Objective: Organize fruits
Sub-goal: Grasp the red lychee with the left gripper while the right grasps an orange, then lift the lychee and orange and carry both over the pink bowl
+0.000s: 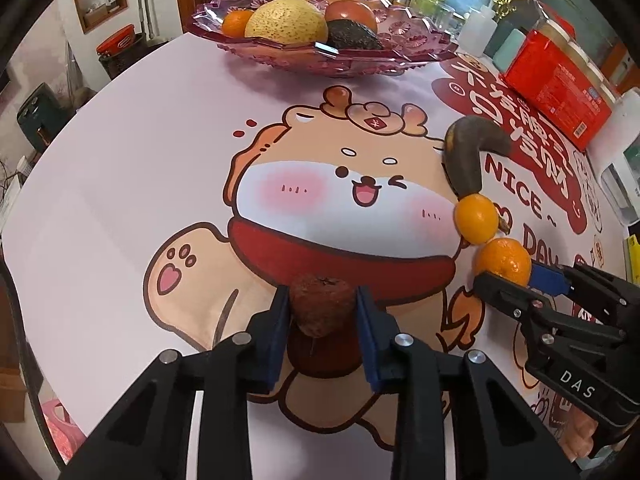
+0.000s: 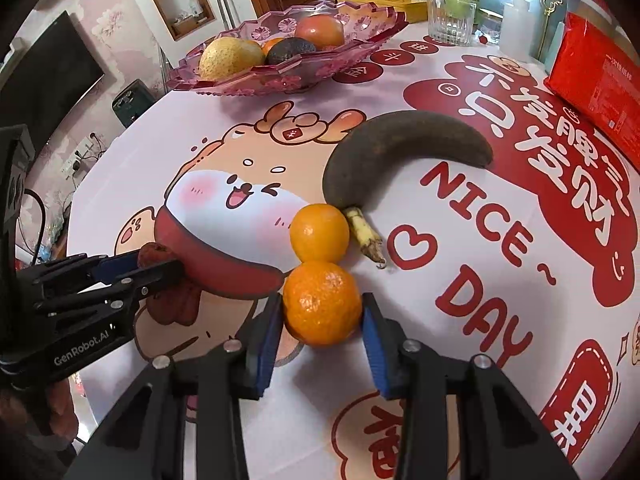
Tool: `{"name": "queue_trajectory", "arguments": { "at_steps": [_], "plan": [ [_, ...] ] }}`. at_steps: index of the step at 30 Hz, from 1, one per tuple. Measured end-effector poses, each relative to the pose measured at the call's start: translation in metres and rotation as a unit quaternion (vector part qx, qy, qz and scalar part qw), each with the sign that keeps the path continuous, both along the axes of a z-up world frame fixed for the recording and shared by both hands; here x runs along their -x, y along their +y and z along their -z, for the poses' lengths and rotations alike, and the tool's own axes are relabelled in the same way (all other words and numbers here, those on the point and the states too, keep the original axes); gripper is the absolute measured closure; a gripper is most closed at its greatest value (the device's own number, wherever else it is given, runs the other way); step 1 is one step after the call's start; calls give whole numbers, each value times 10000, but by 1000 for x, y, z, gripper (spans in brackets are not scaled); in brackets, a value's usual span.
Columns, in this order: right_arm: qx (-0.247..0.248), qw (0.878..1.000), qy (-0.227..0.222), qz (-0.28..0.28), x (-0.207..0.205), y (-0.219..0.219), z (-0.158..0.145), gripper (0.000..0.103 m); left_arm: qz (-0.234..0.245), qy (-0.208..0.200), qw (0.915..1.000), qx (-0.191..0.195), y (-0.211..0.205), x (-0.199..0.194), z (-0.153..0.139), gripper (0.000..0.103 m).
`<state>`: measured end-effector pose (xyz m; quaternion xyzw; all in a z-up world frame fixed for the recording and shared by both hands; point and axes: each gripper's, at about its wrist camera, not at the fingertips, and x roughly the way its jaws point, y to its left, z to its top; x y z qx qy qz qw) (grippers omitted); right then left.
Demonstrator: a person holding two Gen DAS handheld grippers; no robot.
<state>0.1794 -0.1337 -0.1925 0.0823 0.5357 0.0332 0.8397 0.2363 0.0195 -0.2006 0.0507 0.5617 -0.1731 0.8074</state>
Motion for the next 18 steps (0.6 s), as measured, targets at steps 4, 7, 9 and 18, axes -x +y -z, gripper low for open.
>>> {"name": "queue_trajectory", "arguments": {
  "at_steps": [4,7,9,18],
  "plan": [
    [-15,10000,26,-44,1,4,-2,65,72,-81,9999,-43,-1,4,-7,74],
    [-30,10000,-11,-94,3,9,-8,65,110,-165,9998,-69,-2,7,-17,74],
    [-38,9999,-62,-139,6,13,-14,65,114,-216,9997,-56,0,10,-24,74],
    [-118,9982,-499,-320,26,30,-60,65,140,-775,9968,-98,7,34,-85,74]
  ]
}}
